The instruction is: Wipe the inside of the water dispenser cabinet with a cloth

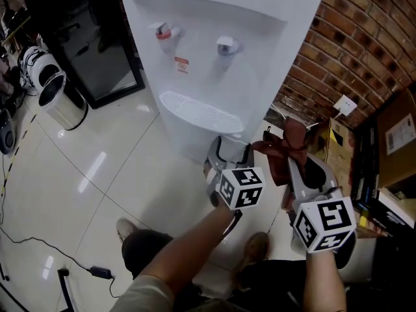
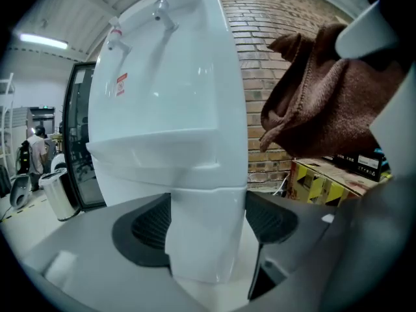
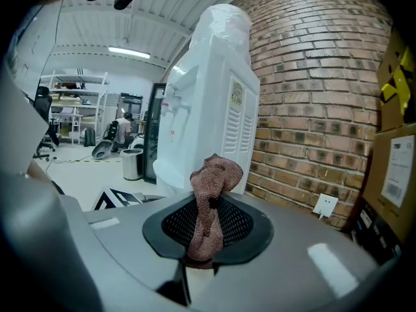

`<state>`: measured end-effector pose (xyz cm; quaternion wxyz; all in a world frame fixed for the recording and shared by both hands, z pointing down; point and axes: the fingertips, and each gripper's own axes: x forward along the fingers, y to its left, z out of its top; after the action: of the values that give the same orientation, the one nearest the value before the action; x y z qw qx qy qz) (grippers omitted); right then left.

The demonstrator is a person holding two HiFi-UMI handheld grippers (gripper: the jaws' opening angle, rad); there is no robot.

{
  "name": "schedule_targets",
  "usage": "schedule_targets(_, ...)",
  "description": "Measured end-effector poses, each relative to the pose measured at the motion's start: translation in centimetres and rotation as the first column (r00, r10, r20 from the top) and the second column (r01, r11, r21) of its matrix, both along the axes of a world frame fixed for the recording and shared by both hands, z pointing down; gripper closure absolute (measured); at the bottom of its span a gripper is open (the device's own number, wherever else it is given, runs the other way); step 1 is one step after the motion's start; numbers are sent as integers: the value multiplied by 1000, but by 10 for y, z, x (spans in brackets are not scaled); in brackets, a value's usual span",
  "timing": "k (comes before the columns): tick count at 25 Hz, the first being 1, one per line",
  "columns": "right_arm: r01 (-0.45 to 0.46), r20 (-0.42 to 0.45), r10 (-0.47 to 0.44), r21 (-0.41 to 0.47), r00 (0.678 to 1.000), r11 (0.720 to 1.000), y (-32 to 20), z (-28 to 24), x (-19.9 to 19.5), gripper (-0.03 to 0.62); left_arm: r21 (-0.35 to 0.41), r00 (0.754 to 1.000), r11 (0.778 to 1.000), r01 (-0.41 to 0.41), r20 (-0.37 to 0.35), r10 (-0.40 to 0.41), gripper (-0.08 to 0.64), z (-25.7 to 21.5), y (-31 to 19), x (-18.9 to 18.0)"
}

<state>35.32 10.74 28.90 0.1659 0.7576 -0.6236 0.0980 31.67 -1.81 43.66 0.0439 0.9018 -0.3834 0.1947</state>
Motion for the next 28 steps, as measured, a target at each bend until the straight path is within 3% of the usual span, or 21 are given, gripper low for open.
schedule_targets(12, 15, 8, -16, 41, 1000, 999, -2, -14, -11, 518, -11, 995, 997, -70, 71, 70, 216, -1, 25, -44)
schedule_targets(19, 110, -10, -109, 83, 994, 990, -18, -31, -55, 518, -46, 981, 991, -126, 145, 132, 234, -3, 42, -104)
schedule_targets(28, 231, -61, -226, 81, 972, 970, -32, -35, -112, 518, -63, 977, 993, -99, 184, 109, 340, 0, 49, -186)
